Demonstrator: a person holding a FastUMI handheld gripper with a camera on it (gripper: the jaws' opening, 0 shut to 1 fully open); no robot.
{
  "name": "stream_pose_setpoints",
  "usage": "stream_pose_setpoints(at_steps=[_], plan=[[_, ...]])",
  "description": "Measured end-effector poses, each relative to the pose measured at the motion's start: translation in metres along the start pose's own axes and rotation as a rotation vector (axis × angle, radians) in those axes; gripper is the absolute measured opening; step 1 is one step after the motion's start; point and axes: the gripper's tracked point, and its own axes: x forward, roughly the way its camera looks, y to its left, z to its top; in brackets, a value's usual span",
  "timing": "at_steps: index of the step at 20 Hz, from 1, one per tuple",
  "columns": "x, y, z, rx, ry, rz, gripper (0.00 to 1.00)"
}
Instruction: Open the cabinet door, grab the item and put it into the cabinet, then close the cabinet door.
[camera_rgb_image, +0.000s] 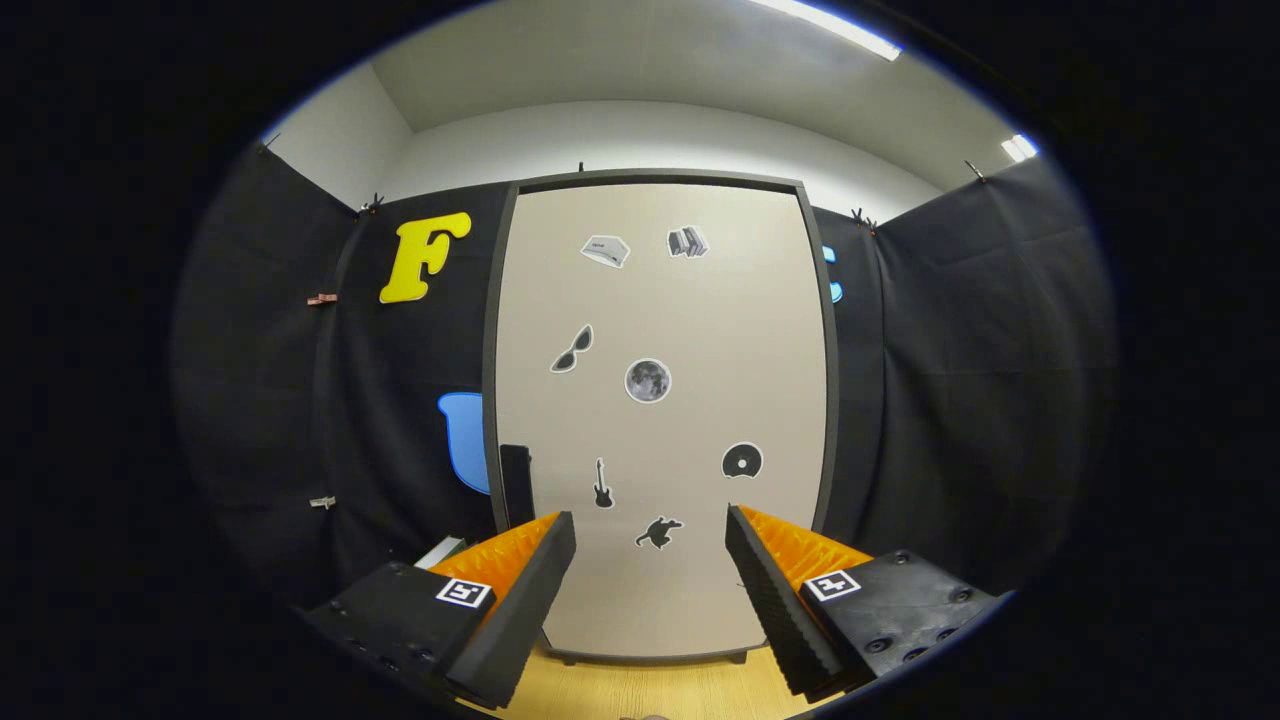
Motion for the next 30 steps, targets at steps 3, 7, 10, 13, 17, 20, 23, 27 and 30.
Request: stream_pose_setpoints(at_steps=[3, 7, 10, 13, 17, 20, 23, 27, 30], plan=[[-0.001, 0.0, 0.001, 0.01, 0.0, -0.002, 0.97], [0.0, 0.013, -0.001, 0.027, 0.006, 0.023, 0.97], [0.003, 0.024, -0.005, 0.014, 0.014, 0.037, 0.97], [0.006, 0.039, -0.007, 0.016, 0.02, 0.063, 0.98], [0.014, 0.065, -0.009, 0.058, 0.019, 0.12, 0.98], [0.025, 0.082, -0.016, 0.057, 0.02, 0.137, 0.97], [0.042, 0.096, -0.025, 0.051, 0.024, 0.136, 0.97], [0.064, 0.117, -0.045, 0.04, 0.057, 0.135, 0.98], [0.082, 0.12, -0.052, 0.003, 0.038, 0.103, 0.98]])
